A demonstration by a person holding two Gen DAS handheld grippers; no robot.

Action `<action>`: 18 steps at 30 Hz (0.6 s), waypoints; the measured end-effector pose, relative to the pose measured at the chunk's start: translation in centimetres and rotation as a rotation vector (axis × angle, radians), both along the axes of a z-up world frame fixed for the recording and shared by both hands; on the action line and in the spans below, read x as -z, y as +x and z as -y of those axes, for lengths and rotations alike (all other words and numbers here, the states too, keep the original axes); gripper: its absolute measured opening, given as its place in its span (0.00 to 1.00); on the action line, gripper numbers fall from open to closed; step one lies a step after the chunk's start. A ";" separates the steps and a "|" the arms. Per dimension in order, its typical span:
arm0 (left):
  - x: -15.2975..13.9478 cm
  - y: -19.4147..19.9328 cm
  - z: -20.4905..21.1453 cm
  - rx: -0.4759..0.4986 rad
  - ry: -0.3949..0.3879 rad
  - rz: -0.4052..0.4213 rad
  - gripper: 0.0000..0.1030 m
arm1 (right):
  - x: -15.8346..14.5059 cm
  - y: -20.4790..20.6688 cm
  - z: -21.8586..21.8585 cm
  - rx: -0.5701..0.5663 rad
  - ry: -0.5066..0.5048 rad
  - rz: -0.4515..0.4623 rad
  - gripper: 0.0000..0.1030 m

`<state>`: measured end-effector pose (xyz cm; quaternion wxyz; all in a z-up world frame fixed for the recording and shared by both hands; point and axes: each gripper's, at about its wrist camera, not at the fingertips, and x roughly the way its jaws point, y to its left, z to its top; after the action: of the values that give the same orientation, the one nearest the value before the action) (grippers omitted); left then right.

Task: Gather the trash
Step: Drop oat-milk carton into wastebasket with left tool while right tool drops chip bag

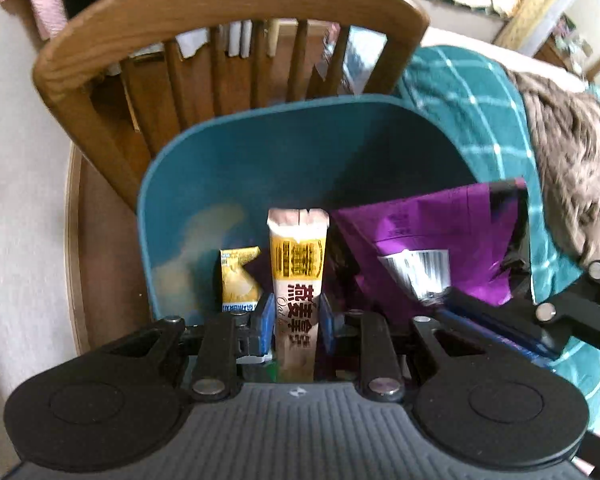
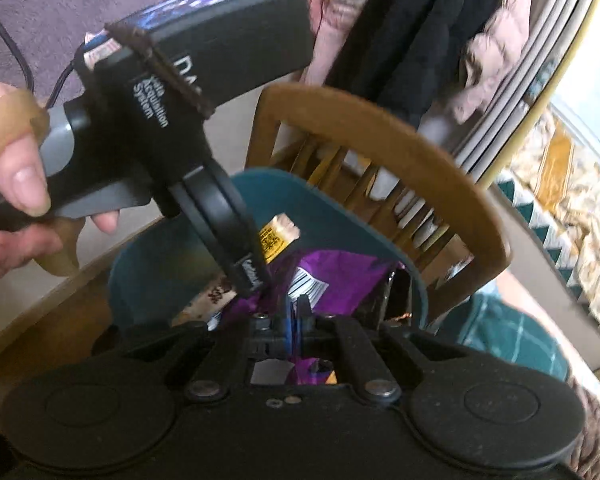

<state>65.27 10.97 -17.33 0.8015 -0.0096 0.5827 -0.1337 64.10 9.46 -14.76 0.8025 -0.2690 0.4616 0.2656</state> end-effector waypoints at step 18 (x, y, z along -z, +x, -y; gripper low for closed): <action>3.5 -0.2 1.1 0.092 0.022 -0.069 0.23 | 2.4 0.5 -0.2 0.096 -0.037 -0.127 0.29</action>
<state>65.10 9.82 -20.81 0.7739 0.0215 0.6114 -0.1636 64.62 9.71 -17.15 0.7784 -0.2441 0.5288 0.2344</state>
